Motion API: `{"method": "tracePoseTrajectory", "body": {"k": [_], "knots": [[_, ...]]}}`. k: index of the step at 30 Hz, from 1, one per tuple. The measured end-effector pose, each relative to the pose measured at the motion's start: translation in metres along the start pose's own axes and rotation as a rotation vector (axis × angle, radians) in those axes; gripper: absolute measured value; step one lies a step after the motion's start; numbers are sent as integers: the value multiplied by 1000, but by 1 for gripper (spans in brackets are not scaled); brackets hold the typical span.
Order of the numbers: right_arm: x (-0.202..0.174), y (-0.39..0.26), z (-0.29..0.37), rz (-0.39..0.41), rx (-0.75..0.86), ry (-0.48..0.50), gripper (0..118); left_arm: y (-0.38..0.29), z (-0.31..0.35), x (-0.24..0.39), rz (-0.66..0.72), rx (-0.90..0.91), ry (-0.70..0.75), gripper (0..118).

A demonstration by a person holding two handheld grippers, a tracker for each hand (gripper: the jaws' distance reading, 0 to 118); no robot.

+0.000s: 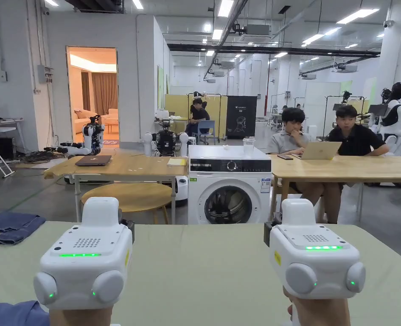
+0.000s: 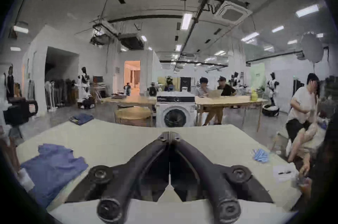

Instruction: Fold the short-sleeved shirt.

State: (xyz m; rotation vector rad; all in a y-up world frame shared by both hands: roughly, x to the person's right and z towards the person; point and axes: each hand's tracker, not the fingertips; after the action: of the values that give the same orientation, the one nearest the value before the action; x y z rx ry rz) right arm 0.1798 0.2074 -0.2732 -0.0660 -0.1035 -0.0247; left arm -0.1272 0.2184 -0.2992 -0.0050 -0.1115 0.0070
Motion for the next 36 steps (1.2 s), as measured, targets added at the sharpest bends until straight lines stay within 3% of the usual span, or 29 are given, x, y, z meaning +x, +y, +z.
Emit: {"method": "tracePoseTrajectory", "body": {"k": [1, 4, 9, 12, 19, 23, 31, 36], "knots": [[0, -3, -2, -10, -29, 28, 0, 0, 1, -3, -1, -15, 8, 0], [-2, -2, -2, 44, -4, -9, 0, -2, 0, -1, -22, -8, 30, 0], [-19, -3, -2, 12, 6, 34, 0, -5, 7, -27, 0, -20, 69, 0], [-51, -7, -10, 36, 13, 97, 0, -11, 19, -55, -3, -37, 121, 0], [-166, -36, -22, 20, -47, 358, 0, -35, 63, -161, -10, -117, 376, 0], [-213, -50, -23, 31, -73, 466, 0, -54, 72, -211, 13, -220, 472, 0], [-247, -65, -44, 35, -119, 532, 0, -124, -12, -261, 135, -705, 363, 0], [-258, -80, -61, 45, -162, 543, 0, -191, -87, -273, 211, -867, 289, 0]]}}
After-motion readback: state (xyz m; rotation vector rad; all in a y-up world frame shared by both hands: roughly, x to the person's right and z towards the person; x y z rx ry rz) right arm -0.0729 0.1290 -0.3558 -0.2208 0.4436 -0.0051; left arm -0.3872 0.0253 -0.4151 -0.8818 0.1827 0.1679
